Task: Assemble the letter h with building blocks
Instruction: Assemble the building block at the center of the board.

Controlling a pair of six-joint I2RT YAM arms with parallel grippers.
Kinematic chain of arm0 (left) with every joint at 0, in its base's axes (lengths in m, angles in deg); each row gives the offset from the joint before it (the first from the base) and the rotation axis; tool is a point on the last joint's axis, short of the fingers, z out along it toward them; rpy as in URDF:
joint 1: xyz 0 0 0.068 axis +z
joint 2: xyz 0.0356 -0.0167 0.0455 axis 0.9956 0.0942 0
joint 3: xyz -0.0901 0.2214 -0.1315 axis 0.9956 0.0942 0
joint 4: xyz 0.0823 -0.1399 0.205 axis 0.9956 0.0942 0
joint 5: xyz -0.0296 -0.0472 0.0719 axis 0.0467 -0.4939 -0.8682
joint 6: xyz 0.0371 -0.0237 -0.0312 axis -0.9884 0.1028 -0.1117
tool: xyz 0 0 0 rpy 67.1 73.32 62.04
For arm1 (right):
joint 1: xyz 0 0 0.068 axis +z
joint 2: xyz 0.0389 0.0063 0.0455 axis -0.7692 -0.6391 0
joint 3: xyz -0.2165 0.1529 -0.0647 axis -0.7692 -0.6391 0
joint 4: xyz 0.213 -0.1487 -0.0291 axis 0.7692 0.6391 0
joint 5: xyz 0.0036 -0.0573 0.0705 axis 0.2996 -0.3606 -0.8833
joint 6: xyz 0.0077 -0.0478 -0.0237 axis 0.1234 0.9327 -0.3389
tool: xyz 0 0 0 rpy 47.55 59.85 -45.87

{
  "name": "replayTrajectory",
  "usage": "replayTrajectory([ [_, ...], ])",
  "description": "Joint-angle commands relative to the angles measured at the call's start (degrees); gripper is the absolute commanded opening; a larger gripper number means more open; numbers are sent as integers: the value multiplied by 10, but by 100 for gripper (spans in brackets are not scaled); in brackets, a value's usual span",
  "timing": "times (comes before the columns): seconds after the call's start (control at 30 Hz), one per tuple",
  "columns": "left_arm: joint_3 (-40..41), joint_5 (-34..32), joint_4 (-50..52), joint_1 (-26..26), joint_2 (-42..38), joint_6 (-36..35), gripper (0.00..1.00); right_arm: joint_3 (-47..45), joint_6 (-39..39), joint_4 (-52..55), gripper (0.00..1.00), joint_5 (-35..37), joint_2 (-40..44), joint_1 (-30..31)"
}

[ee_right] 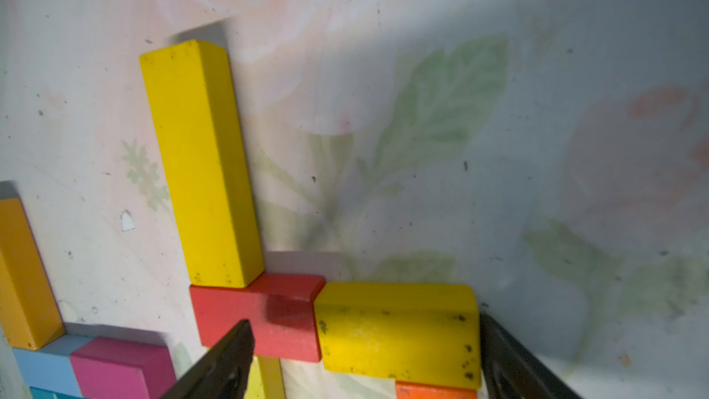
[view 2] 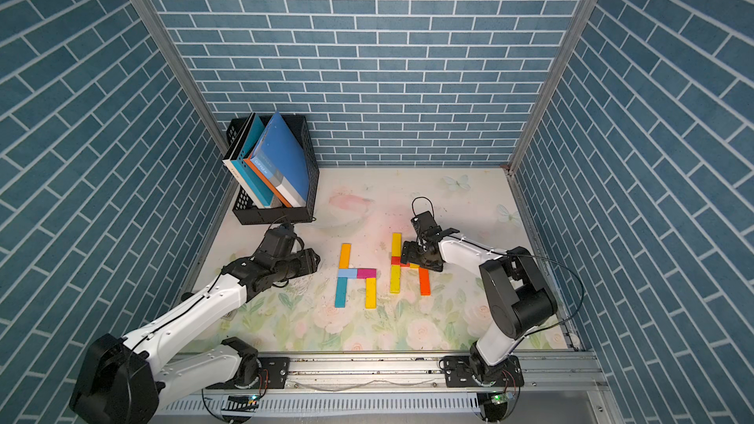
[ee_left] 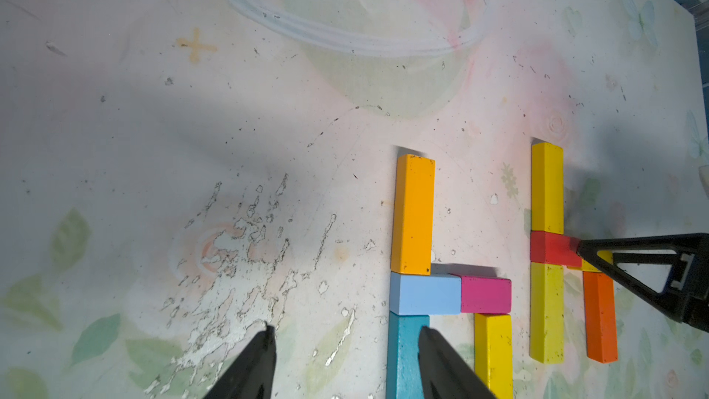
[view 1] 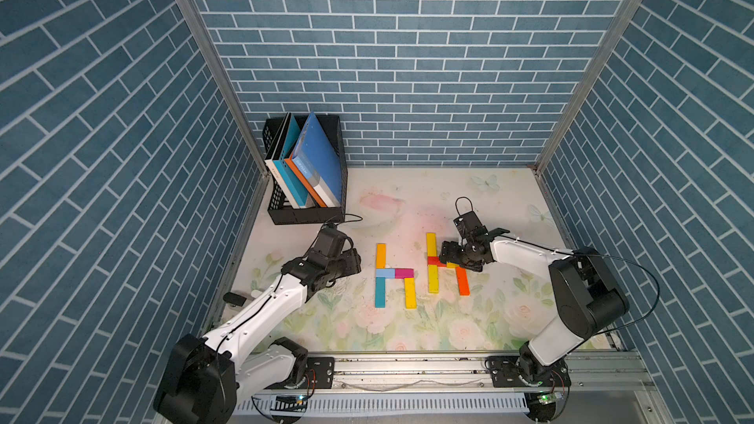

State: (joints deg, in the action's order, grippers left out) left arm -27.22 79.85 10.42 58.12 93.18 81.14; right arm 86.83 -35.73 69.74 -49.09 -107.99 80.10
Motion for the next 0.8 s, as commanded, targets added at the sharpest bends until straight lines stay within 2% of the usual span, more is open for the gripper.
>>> replayTrajectory([
  [0.0, 8, -6, -1, 4, -7, -6, 64, -6, -18, 5, 90, -2, 18, 4],
  [0.3, 8, -6, 0, 4, -7, -6, 65, 2, -18, 19, 90, 6, 27, 4],
  [0.47, 7, -7, 2, 4, -7, -7, 65, 24, -12, 61, 91, 57, 58, 6],
  [0.63, 4, -7, 6, 4, -11, -7, 67, 23, -2, 127, 91, 118, 125, 23],
  [0.77, -18, -8, 7, 4, -23, -8, 71, 2, -4, 153, 91, 179, 246, 61],
])
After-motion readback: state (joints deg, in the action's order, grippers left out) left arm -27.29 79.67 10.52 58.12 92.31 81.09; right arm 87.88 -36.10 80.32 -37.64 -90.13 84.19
